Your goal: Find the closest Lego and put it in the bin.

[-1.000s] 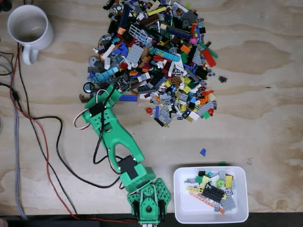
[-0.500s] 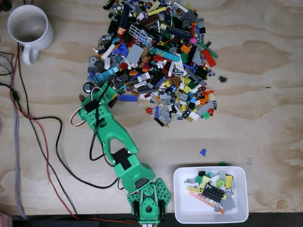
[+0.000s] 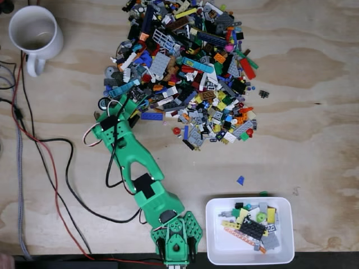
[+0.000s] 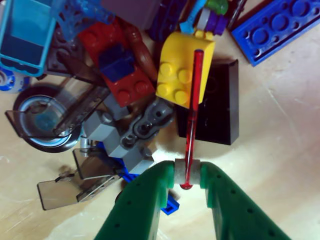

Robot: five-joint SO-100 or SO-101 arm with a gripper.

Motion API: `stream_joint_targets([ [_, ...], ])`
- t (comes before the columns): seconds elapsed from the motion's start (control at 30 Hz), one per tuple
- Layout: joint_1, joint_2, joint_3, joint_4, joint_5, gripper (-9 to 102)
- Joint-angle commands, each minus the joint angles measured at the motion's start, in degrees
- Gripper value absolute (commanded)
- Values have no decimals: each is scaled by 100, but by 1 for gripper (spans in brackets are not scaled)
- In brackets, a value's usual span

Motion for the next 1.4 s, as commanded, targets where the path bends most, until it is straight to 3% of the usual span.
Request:
stream_joint_targets([
  [0.0, 132, 492, -1028, 984, -413, 0],
  [0.17, 729, 1635, -1477, 2610, -870, 0],
  [0.33, 2593, 3059, -650, 3349, -1371, 0],
  [0.67, 6891, 4518, 1072, 3173, -3182, 0],
  [1.07, 9888, 5115, 1406, 3190, -4649, 0],
  [1.37, 11443, 5687, 2250, 3173, -6478, 0],
])
